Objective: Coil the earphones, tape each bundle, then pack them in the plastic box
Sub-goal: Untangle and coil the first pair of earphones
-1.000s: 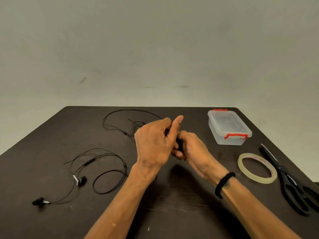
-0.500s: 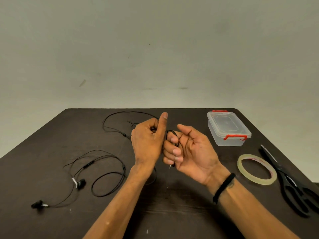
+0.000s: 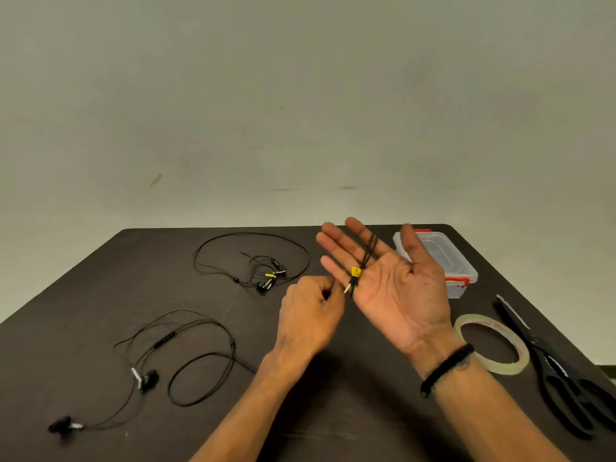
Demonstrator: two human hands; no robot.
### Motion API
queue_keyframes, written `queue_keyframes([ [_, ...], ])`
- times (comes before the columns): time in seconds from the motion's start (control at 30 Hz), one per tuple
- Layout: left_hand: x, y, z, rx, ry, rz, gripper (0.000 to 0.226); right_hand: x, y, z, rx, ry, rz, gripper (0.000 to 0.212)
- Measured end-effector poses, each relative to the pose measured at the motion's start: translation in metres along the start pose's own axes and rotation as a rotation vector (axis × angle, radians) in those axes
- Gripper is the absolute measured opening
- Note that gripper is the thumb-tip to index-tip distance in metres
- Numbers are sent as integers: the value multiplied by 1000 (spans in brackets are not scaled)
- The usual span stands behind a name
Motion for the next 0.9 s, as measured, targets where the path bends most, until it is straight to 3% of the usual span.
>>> queue_keyframes([
  [0.1,6,-11,-7,128,-9,176,52,-15,15,2,-84,-74,-69,88],
  [0.2,-7,-23,-10,274,-156,377,60,-25,22,2,-135,-116,-144,100],
  [0.37,-37,-40,-11,427,-310,386,60,-39,17,4,-103,-154,-315,101],
  [0.6,-67,-53,-15,625,-429,213,60,-27,-22,1,197,-28,-502,121],
  [0.77,-79,-50,-13,600,-486,174,64,-5,-48,-11,432,158,-506,128],
  [0.9,-76,-44,-8,559,-398,146,65,9,-58,-26,630,305,-393,139],
])
Point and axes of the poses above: each hand's wrist, its own z-axis towards the middle knuckle, its own x-axis out of the palm, y = z × x, the point moved 7 cm from there along z, towards the middle knuckle, and after that the axes turned 3 degrees about -x, right-handed, at the moved point
